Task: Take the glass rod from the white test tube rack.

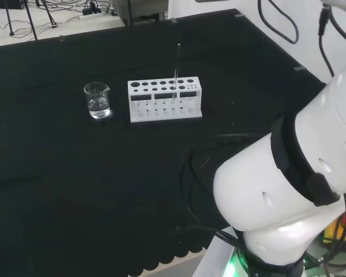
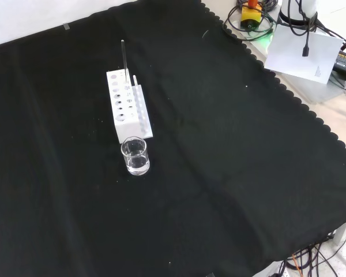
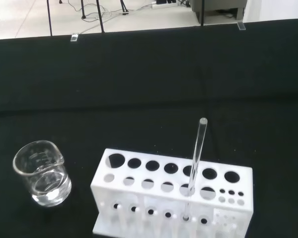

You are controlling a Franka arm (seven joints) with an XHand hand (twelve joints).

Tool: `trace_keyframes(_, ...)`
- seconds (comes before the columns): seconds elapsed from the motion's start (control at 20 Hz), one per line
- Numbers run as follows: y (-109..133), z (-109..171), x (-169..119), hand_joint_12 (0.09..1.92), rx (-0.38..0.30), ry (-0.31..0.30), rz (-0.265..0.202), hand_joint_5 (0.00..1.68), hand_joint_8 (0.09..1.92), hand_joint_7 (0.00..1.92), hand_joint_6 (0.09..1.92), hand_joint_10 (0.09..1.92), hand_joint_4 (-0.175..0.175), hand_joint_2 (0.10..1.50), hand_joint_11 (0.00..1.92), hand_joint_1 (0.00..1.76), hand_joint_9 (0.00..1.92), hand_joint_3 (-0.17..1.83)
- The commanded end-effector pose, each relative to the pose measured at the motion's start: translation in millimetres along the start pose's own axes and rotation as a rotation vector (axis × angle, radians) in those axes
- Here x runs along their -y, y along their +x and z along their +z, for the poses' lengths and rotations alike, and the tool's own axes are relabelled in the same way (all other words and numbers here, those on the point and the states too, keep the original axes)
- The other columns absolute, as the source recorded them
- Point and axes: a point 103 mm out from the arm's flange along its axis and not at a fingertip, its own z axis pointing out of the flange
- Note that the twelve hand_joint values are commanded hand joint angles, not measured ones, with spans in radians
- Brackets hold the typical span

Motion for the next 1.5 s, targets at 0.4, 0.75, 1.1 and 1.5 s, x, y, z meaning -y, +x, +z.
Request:
trace_keyframes(0.4,-18.2,15.7,-60.5,1.22,0.001,-0.005,0.007,0.02,0.53,0.0,0.09,0.85,-0.142,1.15,0.0,0.58,0.0,-0.06)
trace_keyframes(0.75,-22.7,33.2,-66.0,1.23,0.02,0.032,-0.005,0.02,0.55,0.0,0.09,0.87,-0.142,1.15,0.0,0.57,0.0,-0.06)
trace_keyframes(1.1,-24.1,53.9,-68.9,1.25,0.02,0.053,-0.006,0.03,0.65,0.0,0.09,0.91,-0.145,1.17,0.0,0.57,0.04,-0.07)
trace_keyframes(1.5,-30.6,81.2,-78.6,1.28,-0.003,0.083,0.006,0.03,0.71,0.0,0.09,0.93,-0.147,1.18,0.0,0.56,0.08,-0.08)
